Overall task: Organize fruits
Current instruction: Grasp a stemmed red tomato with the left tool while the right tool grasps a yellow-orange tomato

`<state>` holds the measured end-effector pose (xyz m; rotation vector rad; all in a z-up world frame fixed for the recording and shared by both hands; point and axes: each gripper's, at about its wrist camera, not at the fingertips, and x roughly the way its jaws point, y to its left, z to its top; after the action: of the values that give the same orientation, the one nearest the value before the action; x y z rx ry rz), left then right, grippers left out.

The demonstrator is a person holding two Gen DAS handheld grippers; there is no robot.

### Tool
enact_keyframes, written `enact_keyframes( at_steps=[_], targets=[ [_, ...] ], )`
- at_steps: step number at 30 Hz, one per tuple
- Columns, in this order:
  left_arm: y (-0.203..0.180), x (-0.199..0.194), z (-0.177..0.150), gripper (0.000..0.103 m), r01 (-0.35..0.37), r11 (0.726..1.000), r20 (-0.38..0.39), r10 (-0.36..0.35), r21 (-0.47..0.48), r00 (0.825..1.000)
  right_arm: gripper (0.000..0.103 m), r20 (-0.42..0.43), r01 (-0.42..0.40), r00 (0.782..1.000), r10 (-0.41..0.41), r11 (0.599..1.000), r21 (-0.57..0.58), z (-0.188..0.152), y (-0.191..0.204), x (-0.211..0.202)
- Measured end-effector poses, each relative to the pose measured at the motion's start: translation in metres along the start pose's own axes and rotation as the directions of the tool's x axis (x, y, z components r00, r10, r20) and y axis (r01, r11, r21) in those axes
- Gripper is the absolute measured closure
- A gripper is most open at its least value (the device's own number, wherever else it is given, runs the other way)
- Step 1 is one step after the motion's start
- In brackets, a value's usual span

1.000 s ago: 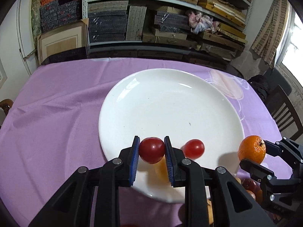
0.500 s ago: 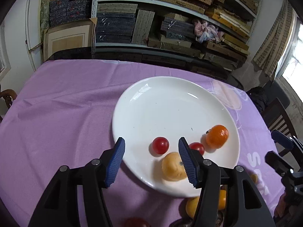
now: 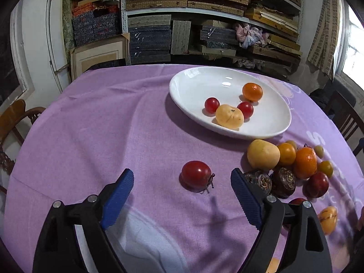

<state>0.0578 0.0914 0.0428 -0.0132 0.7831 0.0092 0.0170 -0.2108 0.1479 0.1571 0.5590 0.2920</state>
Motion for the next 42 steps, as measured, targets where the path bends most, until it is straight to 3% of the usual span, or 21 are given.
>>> enact_keyframes(
  at_steps=[6, 12, 19, 29, 36, 38, 42],
  targets=[
    [-0.013, 0.007, -0.007, 0.015, -0.044, 0.997, 0.053, 0.040, 0.070, 0.998, 0.004, -0.026, 0.007, 1.000, -0.007, 1.000, -0.002, -0.006, 0.000, 0.005],
    [0.004, 0.028, -0.001, 0.015, 0.023, 1.000, -0.025, -0.024, -0.016, 0.999, 0.004, -0.053, 0.016, 0.998, -0.018, 0.999, -0.040, -0.009, 0.008, 0.013],
    [0.011, 0.036, 0.001, 0.017, -0.005, 0.999, -0.063, 0.002, -0.054, 0.998, 0.004, -0.070, 0.016, 0.997, -0.019, 0.999, -0.038, -0.009, 0.011, 0.017],
    [0.005, 0.041, -0.001, 0.050, 0.036, 0.999, -0.088, -0.040, -0.040, 0.995, 0.004, -0.080, 0.016, 0.997, -0.019, 0.999, -0.041, -0.009, 0.012, 0.021],
    [0.006, 0.040, -0.001, 0.056, 0.084, 0.995, -0.081, -0.088, -0.046, 0.993, 0.004, -0.098, 0.009, 0.995, -0.014, 0.999, -0.053, -0.013, 0.012, 0.024],
    [0.005, 0.038, 0.000, 0.068, 0.102, 0.994, -0.076, -0.105, -0.038, 0.992, 0.004, -0.122, -0.003, 0.993, -0.005, 0.998, -0.066, -0.015, 0.015, 0.027],
    [0.001, 0.032, 0.000, 0.068, 0.111, 0.994, -0.044, -0.112, -0.025, 0.993, 0.004, -0.165, -0.033, 0.986, 0.011, 0.991, -0.133, -0.021, 0.026, 0.029]
  ],
)
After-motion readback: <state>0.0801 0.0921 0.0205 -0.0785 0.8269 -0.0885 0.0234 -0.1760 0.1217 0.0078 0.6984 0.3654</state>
